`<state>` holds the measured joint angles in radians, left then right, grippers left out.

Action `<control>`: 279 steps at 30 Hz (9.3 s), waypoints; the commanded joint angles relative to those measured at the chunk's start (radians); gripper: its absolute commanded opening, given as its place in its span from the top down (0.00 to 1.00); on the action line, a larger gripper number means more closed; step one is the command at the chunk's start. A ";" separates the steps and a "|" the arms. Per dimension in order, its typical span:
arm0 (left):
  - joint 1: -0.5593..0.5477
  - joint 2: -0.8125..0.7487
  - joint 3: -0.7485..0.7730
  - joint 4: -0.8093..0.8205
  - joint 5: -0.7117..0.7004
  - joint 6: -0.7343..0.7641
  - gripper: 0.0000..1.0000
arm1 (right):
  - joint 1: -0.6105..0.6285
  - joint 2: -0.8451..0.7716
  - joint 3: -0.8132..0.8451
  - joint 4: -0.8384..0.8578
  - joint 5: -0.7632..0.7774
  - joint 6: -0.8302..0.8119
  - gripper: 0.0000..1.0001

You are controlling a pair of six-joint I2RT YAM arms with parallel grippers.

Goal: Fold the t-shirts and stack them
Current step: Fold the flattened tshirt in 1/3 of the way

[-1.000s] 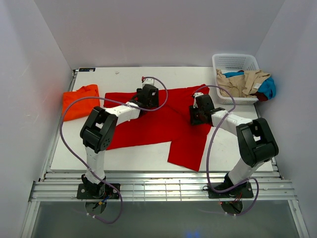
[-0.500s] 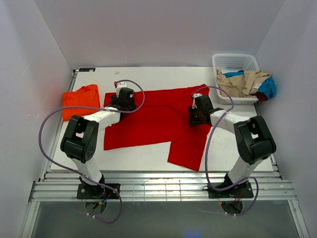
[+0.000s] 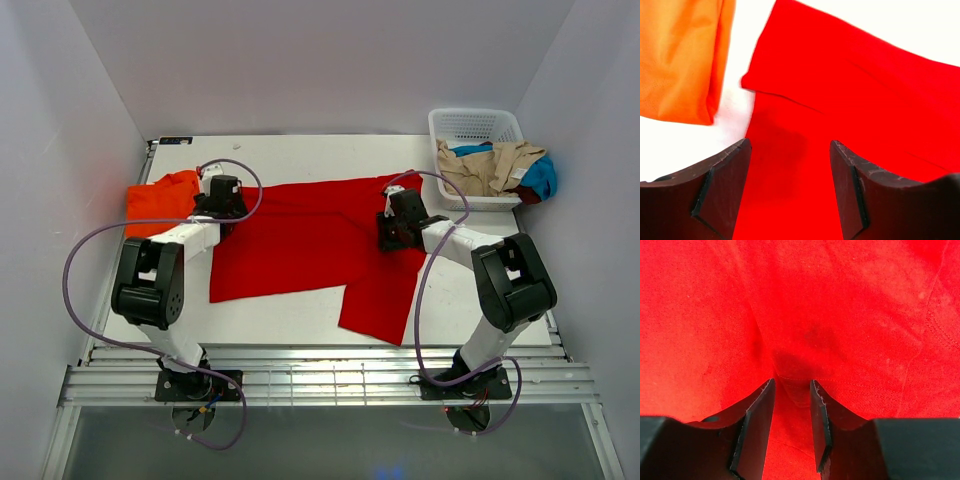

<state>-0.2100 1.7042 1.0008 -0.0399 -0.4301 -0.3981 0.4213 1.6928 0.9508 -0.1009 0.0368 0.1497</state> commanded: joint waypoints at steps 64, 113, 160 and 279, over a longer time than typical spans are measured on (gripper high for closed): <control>0.061 0.120 -0.011 0.032 0.093 -0.002 0.25 | -0.010 -0.122 0.080 -0.075 -0.094 -0.067 0.70; 0.061 -0.136 -0.168 0.109 0.105 -0.015 0.23 | -0.009 0.197 0.249 -0.057 0.044 -0.099 0.70; 0.061 -0.210 -0.182 0.092 0.122 -0.044 0.23 | 0.001 0.054 0.313 -0.275 0.159 -0.098 0.58; 0.205 0.446 0.420 0.014 0.186 -0.058 0.73 | -0.331 0.535 0.801 -0.131 0.068 -0.133 0.72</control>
<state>-0.0177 2.1567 1.4223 0.0147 -0.2695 -0.4526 0.1196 2.2749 1.7336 -0.2245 0.0574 0.0406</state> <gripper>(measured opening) 0.213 0.231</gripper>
